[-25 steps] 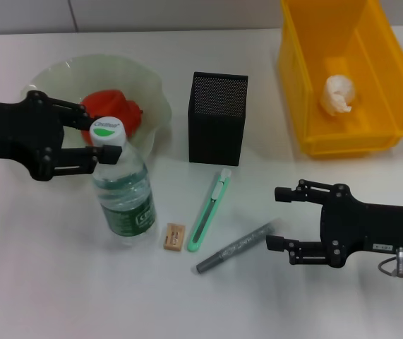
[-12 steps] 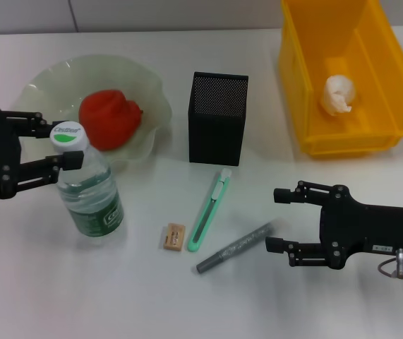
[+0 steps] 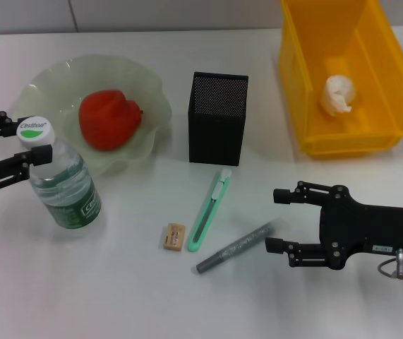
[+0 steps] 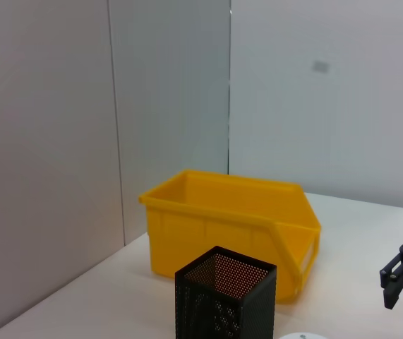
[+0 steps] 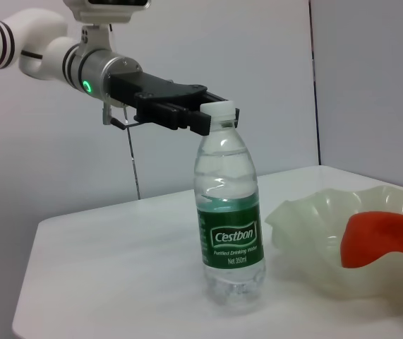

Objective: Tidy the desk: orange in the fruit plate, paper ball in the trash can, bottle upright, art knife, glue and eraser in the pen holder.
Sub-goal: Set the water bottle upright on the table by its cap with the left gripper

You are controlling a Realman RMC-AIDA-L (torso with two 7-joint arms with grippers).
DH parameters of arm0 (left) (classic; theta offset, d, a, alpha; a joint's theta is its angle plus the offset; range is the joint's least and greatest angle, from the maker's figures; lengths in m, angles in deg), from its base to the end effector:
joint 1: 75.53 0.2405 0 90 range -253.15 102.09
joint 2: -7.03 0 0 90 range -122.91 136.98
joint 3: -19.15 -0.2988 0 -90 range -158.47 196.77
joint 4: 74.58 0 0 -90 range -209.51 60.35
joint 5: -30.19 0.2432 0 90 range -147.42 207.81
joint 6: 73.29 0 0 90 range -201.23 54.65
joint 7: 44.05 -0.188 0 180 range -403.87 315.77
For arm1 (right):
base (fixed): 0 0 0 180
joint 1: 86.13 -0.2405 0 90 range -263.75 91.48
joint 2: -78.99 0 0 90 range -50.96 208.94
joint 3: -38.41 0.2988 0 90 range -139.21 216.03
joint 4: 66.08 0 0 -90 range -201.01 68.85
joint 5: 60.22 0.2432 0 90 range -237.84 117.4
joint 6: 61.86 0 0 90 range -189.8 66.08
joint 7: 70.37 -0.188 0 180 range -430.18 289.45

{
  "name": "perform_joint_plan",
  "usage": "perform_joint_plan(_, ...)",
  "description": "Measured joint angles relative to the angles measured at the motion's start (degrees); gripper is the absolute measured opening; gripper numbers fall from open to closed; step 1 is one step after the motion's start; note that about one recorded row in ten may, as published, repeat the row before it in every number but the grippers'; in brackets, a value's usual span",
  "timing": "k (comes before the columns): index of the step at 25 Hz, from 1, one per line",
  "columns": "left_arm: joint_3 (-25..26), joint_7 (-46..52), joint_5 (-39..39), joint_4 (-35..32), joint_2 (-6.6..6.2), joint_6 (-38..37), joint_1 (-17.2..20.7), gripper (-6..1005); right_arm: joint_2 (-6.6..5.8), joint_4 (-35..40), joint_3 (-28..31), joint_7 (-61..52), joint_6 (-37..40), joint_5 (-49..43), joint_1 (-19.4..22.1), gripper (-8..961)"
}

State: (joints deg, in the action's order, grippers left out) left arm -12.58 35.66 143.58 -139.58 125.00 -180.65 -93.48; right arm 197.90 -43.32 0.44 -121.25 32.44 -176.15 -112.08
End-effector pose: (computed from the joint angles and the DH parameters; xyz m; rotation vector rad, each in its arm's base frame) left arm -0.3202 0.3281 0.0613 -2.6518 -0.3441 -0.5824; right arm 0.3242 0.3145 -0.1032 -2.8105 0.3103 0.8142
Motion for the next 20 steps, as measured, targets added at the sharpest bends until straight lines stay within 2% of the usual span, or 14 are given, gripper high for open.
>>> perform_joint_plan(2, 0.0, 0.0, 0.0, 0.0, 0.00, 0.0, 0.0, 473, 0.00, 0.0, 0.0, 0.0, 0.0, 0.0, 0.0, 794)
perform_joint_plan(3, 2.0, -1.8, 0.0, 2.3, -0.29, -0.1, 0.1, 474, 0.00, 0.0, 0.0, 0.0, 0.0, 0.0, 0.0, 794)
perform_joint_plan(10, 5.3, -5.4, 0.0, 4.8, -0.38, 0.8, 0.4, 478, 0.00, -0.1, 0.0, 0.0, 0.1, 0.0, 0.0, 795)
perform_joint_plan(20, 5.4, -6.1, 0.5, 5.9, -0.37, 2.7, 0.6, 485, 0.00, -0.1, 0.0, 0.0, 0.1, 0.0, 0.0, 795)
